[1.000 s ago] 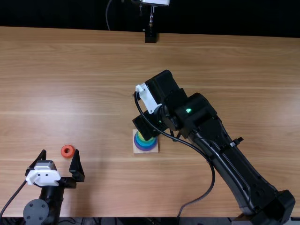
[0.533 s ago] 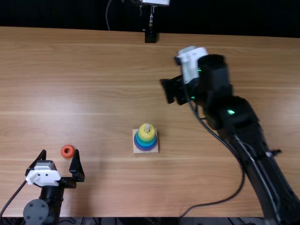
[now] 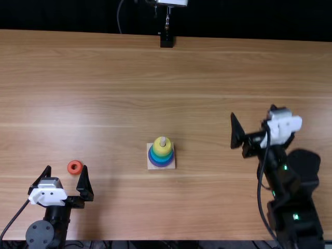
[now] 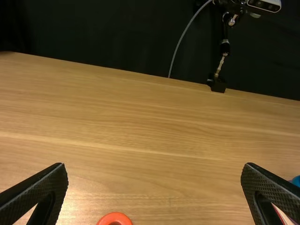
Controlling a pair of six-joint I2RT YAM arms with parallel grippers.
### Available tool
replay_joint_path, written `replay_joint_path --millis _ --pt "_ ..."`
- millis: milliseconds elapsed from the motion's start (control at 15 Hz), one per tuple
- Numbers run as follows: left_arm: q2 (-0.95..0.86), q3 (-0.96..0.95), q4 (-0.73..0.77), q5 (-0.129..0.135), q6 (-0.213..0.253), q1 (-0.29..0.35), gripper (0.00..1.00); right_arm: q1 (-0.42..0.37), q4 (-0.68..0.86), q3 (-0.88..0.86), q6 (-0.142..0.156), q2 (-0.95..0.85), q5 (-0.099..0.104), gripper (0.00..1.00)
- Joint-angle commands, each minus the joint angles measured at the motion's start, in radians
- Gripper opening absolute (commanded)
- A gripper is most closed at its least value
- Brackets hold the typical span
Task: Build the Hanoi tower: stack the rings onto the peg from bottom to top in this color order: purple, dark blue, light blue, dark green, light green, yellow, orange.
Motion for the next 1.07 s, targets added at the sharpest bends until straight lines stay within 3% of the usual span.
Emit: replay_joint_path --millis 0,267,333,467,533,1000 --pt "-0.012 -0.032 0.000 -0.010 0.004 0.006 1.00 -0.021 0.018 -0.139 -0.007 -0.158 -0.003 1.00" --pt "-0.012 -0.032 0.000 -0.008 0.004 0.006 1.00 -0.088 0.018 -0.472 0.004 -0.498 0.008 1.00" --pt "-0.012 -0.032 0.000 -0.008 0.004 0.006 1.00 -0.090 0.020 -0.532 0.002 -0.540 0.028 1.00" --pt "-0.012 -0.032 0.000 -0.010 0.004 0.006 1.00 -0.087 0.016 -0.597 -0.003 -0.693 0.111 1.00" --pt "-0.012 -0.032 0.000 -0.010 0.004 0.006 1.00 -0.085 0.011 -0.623 -0.003 -0.747 0.124 1.00" --pt "-0.012 -0.032 0.000 -0.008 0.004 0.006 1.00 -0.088 -0.006 -0.710 0.000 -0.915 0.129 1.00"
